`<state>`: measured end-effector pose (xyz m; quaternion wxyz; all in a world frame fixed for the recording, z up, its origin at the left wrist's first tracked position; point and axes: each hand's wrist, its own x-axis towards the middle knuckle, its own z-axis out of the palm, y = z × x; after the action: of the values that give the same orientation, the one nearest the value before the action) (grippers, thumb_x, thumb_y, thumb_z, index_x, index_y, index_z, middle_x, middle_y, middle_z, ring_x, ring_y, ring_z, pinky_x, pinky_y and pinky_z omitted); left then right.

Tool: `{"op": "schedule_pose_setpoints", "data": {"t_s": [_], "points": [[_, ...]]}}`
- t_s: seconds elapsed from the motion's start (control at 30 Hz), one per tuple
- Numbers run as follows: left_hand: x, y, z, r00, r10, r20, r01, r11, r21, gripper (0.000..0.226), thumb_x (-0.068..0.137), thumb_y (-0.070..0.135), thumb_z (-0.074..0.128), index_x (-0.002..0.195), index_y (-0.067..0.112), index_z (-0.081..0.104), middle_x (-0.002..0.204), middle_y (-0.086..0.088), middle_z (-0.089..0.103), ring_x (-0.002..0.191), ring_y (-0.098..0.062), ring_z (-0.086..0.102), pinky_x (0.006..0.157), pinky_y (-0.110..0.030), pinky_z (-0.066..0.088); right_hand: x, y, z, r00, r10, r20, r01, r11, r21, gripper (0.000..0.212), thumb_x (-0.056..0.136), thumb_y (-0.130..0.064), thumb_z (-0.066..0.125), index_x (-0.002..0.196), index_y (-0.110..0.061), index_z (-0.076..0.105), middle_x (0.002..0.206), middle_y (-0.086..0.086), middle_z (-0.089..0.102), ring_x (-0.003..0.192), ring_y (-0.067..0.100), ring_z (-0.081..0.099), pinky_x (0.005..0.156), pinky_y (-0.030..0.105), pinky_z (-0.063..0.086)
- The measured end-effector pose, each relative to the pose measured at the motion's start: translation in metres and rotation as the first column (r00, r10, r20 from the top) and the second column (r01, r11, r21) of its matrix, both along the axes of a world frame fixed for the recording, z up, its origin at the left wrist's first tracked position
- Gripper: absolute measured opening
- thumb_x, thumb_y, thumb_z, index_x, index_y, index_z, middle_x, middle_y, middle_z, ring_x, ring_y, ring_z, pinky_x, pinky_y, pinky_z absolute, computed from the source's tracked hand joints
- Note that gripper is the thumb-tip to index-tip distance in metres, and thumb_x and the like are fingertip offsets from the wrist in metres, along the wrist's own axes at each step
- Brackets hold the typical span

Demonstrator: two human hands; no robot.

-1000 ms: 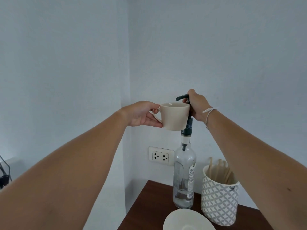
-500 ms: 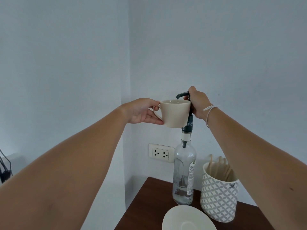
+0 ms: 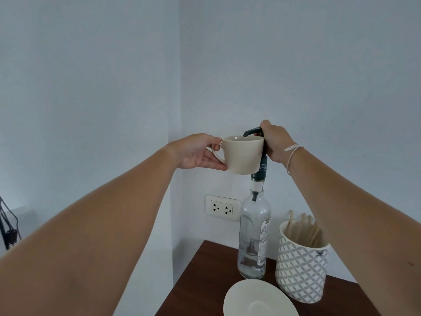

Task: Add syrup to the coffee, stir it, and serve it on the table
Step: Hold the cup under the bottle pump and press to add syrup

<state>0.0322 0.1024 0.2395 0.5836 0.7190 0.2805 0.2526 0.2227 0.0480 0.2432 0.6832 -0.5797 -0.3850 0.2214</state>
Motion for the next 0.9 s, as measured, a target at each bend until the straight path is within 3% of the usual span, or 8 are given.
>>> {"op": "schedule_pose_setpoints", "data": {"t_s": [0.23,0.4,0.57,0.9], "points": [[0.0004,0.0016,-0.0020,1.000,0.000,-0.003,0.000,1.000,-0.012,0.032,0.097,0.024,0.044,0.069,0.009,0.045,0.087,-0.032,0.065,0.076,-0.031,0.072,0.074,-0.028,0.060,-0.0009,-0.0011,-0.0012,0.999,-0.022,0.026,0.022,1.000,-0.006,0.026,0.088,-0.017,0.036,0.062,-0.014,0.036,0.063,0.003,0.039,0.056,0.016,0.035,0.052,0.027,0.028],[-0.0006,0.0005,-0.0017,1.000,0.005,-0.016,-0.005,1.000,-0.008,0.031,0.097,0.023,0.044,0.069,0.009,0.044,0.086,-0.032,0.065,0.077,-0.032,0.071,0.074,-0.028,0.059,-0.0014,-0.0038,0.0032,0.999,0.036,-0.011,-0.036,0.999,-0.037,0.028,0.089,-0.023,0.035,0.066,-0.012,0.046,0.065,0.004,0.052,0.057,0.018,0.043,0.052,0.027,0.033],[0.0004,0.0004,0.0023,0.999,0.011,-0.030,-0.011,1.000,-0.001,0.031,0.097,0.024,0.044,0.069,0.009,0.044,0.088,-0.032,0.064,0.085,-0.034,0.069,0.078,-0.029,0.058,-0.0015,-0.0055,0.0076,0.998,0.060,-0.007,-0.061,0.997,-0.047,0.033,0.091,-0.029,0.034,0.068,-0.010,0.048,0.065,0.005,0.052,0.054,0.020,0.043,0.050,0.027,0.033],[0.0019,0.0026,0.0035,1.000,0.015,-0.025,-0.015,1.000,0.004,0.032,0.097,0.024,0.044,0.068,0.009,0.044,0.080,-0.030,0.066,0.077,-0.032,0.071,0.074,-0.029,0.059,0.0003,0.0027,0.0069,1.000,0.019,0.007,-0.018,1.000,-0.021,0.030,0.089,-0.027,0.033,0.069,-0.011,0.048,0.067,0.006,0.058,0.055,0.020,0.046,0.052,0.026,0.035]]}}
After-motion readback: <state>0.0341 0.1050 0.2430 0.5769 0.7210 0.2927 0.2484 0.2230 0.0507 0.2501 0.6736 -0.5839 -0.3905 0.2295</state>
